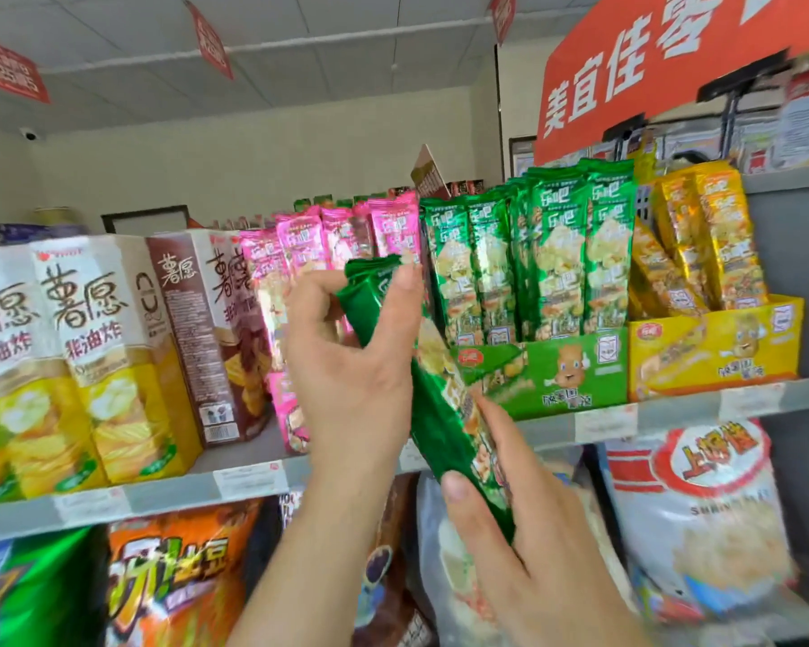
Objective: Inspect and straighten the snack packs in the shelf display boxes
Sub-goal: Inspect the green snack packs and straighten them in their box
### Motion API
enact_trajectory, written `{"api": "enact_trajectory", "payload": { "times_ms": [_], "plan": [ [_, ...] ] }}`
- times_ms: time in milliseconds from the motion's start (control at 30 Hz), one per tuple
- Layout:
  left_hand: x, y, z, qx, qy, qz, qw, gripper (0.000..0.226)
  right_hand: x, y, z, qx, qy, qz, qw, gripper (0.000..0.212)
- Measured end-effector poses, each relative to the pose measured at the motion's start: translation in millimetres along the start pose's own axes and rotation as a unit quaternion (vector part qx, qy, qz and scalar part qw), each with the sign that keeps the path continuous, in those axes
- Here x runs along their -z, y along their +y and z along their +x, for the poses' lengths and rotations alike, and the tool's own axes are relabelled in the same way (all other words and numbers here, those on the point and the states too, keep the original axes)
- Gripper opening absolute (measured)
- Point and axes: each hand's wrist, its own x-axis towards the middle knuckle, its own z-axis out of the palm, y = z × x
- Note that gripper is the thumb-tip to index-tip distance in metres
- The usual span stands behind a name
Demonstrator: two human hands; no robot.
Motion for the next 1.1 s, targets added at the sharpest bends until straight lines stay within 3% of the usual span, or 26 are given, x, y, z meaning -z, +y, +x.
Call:
{"api": "enact_trajectory", "payload": {
  "times_ms": [67,167,267,400,467,533,700,800,867,933,1000,1100],
  "plan": [
    [2,-2,-5,0.100,-0.011,-0.070,0.992,0.028,-3,1,-8,-0.016,-0.016,0.059,0.998,0.057],
    [5,-2,-11,0.246,-0.031,-0.169,0.954,0.031,2,-2,-18,-0.033,-0.034,0.129,0.991,0.042],
    [7,2,-14,0.317,-0.054,-0.245,0.915,0.024,9,-4,-29,-0.080,-0.066,0.199,0.975,0.037],
    [8,11,-22,0.347,-0.070,-0.284,0.891,0.016,23,-5,-46,-0.155,-0.132,0.323,0.924,0.048],
    [10,16,-29,0.371,-0.072,-0.311,0.872,0.013,31,-7,-56,-0.168,-0.170,0.346,0.907,0.062],
    [13,18,-36,0.375,-0.061,-0.301,0.875,0.018,38,-9,-66,-0.164,-0.170,0.371,0.898,0.063],
    [25,20,-64,0.290,-0.104,-0.121,0.944,0.024,37,-10,-87,-0.157,-0.054,0.282,0.945,0.061],
    [30,19,-86,0.286,-0.170,-0.085,0.939,0.023,33,-9,-99,-0.111,-0.002,0.172,0.979,0.059],
    [31,18,-98,0.313,-0.151,-0.072,0.935,0.058,34,-9,-106,-0.087,0.007,0.132,0.987,0.055],
    [32,15,-104,0.342,-0.105,-0.098,0.929,0.063,38,-6,-112,-0.078,0.006,0.137,0.987,0.052],
    [29,14,-105,0.353,-0.093,-0.157,0.918,0.046,40,-3,-115,-0.119,-0.016,0.192,0.974,0.058],
    [22,11,-102,0.373,-0.076,-0.236,0.894,0.055,41,1,-114,-0.204,-0.059,0.368,0.905,0.064]
  ]
}}
